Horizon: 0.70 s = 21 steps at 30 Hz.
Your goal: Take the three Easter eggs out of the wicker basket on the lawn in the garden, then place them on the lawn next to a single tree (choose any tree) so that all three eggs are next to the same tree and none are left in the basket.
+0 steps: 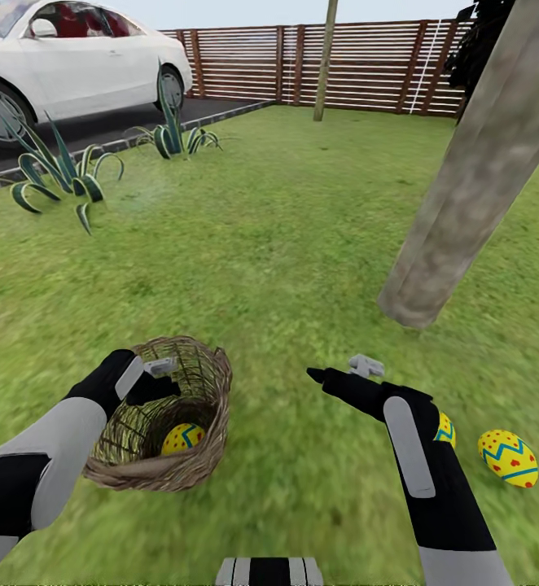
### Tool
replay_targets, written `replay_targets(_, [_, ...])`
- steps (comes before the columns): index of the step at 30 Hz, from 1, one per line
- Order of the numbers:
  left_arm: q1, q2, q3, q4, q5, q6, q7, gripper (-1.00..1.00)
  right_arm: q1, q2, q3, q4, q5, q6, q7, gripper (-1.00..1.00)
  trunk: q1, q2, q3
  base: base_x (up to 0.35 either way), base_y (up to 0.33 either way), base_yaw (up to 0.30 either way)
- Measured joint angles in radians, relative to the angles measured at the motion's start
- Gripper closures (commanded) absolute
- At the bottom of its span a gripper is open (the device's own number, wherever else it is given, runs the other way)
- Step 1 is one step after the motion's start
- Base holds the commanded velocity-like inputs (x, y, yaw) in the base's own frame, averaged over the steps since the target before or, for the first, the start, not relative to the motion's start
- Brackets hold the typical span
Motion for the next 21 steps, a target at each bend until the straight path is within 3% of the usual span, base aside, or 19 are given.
replay_targets(9, [0.0, 0.007, 0.0, 0.0, 0.002, -0.004, -0.062, -1.0, 0.0, 0.0, 0.001, -0.001, -0.003, 0.0, -0.001, -1.0, 0.004, -0.002, -0.035, 0.0, 0.0, 0.0])
replay_targets(21, [0.0, 0.011, -0.001, 0.0, 0.0, -0.004, -0.072, -1.0, 0.001, -0.001, 0.0, -0.006, -0.009, -0.001, 0.0, -1.0, 0.009, -0.005, -0.081, 0.0, 0.0, 0.0])
